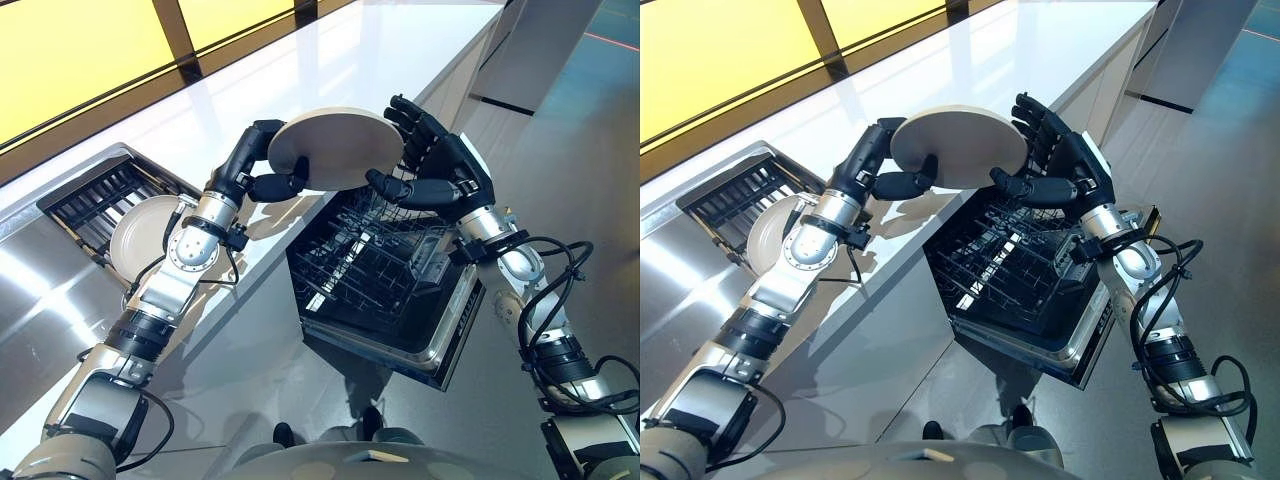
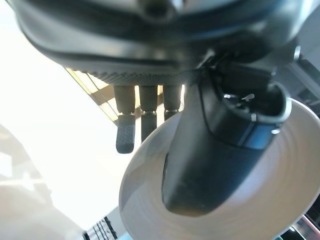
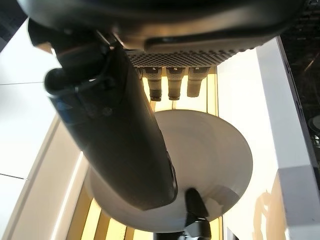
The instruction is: Pick up plates and place into dishwasher.
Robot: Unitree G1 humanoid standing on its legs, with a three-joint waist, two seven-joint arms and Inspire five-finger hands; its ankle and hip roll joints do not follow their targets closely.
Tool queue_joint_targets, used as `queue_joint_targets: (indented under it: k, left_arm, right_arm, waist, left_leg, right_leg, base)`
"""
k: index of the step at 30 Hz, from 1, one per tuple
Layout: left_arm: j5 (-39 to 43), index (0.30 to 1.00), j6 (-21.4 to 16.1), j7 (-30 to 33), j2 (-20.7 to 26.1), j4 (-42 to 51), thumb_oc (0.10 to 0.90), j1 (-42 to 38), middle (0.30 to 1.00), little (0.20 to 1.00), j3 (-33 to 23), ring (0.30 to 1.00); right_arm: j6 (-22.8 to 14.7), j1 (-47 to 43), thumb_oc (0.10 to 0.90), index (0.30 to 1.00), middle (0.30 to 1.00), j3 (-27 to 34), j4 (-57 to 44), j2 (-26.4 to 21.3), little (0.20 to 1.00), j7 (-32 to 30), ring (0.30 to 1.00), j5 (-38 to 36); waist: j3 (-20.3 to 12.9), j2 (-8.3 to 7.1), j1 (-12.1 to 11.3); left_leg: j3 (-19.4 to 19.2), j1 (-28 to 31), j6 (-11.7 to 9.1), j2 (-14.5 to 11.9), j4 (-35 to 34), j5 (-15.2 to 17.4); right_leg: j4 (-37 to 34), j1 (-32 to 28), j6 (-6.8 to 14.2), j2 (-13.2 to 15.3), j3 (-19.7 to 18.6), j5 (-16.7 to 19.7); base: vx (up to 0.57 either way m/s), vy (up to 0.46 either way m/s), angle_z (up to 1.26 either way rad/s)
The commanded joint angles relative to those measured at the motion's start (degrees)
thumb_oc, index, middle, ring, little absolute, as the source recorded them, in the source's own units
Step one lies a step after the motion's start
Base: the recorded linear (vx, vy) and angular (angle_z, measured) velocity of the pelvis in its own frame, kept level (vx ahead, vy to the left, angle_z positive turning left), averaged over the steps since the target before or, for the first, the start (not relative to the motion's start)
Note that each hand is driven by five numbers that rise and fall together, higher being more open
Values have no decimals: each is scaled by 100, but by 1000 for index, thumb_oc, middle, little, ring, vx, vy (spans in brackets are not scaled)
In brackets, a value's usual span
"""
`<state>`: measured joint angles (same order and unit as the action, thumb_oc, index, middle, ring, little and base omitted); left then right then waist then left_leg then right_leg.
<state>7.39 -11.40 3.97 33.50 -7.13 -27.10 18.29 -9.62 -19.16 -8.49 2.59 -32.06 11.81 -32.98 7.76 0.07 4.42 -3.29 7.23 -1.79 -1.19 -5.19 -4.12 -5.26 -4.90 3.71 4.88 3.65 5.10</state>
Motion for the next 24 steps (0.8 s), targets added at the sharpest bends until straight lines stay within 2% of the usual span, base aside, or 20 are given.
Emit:
queue_joint_targets:
  k: [1,7,8,9,10,24]
  left_arm:
    - [442,300,-408,57,39,180,100,-1272,300,200,193,300]
    - [528,300,-413,-38,-82,121,100,-1319,300,200,345,300]
    - [525,300,-409,-48,-94,119,100,-1323,300,200,357,300]
    - [495,300,-409,-46,-104,125,100,-1320,300,200,365,300]
    - [485,300,-421,-59,-108,138,100,-1310,300,200,380,300]
    - [465,300,-354,-26,-66,39,100,-1283,300,200,365,300]
  right_arm:
    - [-461,-1158,800,900,900,-31,-29,106,900,-2,900,-35]
    - [-374,-1394,800,900,900,-168,2,193,900,31,900,19]
    - [-374,-1425,676,794,794,-191,13,198,776,36,794,29]
    - [-382,-1449,339,505,505,-209,15,197,439,29,505,25]
    - [-417,-1468,100,300,300,-223,4,193,200,102,300,-24]
    - [-450,-1475,100,300,300,-162,68,135,200,140,300,-151]
  waist:
    - [-497,-126,-46]
    - [-510,-121,-49]
    - [-515,-122,-51]
    - [-520,-123,-54]
    - [-525,-126,-58]
    - [-532,-148,-69]
  left_leg:
    - [210,56,144,352,19,415]
    - [219,54,160,363,19,424]
    - [216,55,161,362,19,426]
    - [216,55,163,361,19,428]
    - [221,57,165,361,19,430]
    - [206,55,155,336,19,425]
  right_leg:
    - [26,-164,104,-281,115,-69]
    - [26,-148,105,-283,75,-65]
    - [26,-147,106,-282,73,-66]
    - [26,-148,106,-283,69,-68]
    - [26,-151,103,-289,60,-70]
    - [26,-152,97,-305,57,-76]
  base:
    - [0,0,0]
    - [0,0,0]
    - [0,0,0]
    - [0,0,0]
    - [0,0,0]
    - [0,0,0]
